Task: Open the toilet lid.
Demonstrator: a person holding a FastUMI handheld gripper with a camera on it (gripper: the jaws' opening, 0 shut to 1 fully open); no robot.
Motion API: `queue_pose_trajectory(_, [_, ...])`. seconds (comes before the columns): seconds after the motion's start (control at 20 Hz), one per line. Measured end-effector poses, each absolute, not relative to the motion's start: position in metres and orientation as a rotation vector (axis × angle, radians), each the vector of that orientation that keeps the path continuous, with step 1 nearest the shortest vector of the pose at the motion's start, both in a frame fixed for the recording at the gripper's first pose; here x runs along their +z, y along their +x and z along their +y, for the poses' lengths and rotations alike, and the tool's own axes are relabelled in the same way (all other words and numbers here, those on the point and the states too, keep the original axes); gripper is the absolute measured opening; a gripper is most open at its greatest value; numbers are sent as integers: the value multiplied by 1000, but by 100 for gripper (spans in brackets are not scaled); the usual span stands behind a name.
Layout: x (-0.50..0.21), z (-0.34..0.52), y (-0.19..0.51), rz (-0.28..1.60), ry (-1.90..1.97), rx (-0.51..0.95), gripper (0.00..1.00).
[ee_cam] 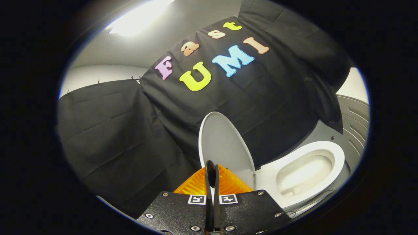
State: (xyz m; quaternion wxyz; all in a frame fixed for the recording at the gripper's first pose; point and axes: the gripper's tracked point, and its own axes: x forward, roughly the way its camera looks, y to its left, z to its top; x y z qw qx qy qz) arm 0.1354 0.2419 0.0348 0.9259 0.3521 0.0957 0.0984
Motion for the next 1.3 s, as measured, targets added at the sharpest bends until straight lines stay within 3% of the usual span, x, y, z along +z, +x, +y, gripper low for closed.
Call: queue_pose_trajectory(1.3, [31,377,152,198,614,339,0])
